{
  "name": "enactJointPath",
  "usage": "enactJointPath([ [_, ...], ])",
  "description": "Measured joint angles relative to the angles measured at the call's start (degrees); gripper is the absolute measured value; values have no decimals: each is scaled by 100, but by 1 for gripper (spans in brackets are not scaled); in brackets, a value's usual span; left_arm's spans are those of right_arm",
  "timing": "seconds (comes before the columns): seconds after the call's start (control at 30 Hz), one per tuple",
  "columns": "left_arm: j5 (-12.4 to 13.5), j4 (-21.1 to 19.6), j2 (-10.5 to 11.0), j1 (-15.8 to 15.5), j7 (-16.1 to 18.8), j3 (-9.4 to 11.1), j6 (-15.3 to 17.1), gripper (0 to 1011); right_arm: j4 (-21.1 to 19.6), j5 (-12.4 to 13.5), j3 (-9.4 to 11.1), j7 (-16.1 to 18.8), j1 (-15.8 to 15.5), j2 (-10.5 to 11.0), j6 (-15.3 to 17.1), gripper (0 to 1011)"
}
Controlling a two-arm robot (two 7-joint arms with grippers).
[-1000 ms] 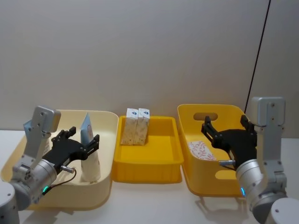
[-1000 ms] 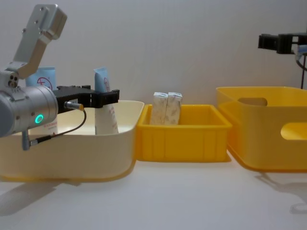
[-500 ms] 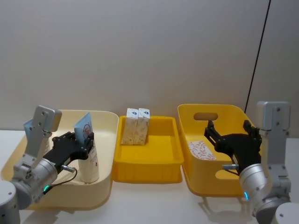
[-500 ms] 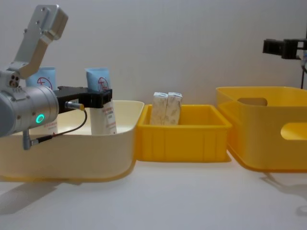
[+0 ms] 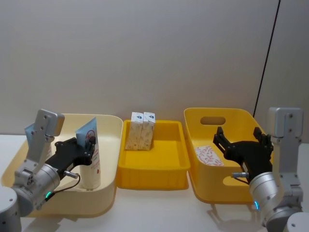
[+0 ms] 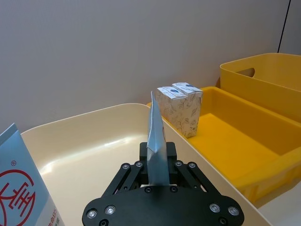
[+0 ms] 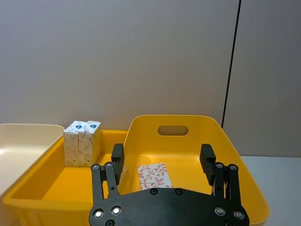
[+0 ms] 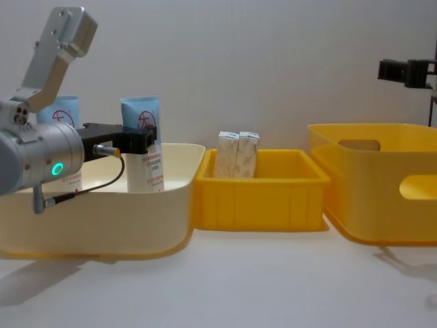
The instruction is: Bimanual collaborative sorting of washing and personal care products
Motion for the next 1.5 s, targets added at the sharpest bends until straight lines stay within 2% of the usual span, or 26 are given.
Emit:
enactJointPath([
  [1.5, -1, 6, 1, -5, 1, 0, 0, 200, -12, 7, 25, 1, -28, -15, 6, 1001],
])
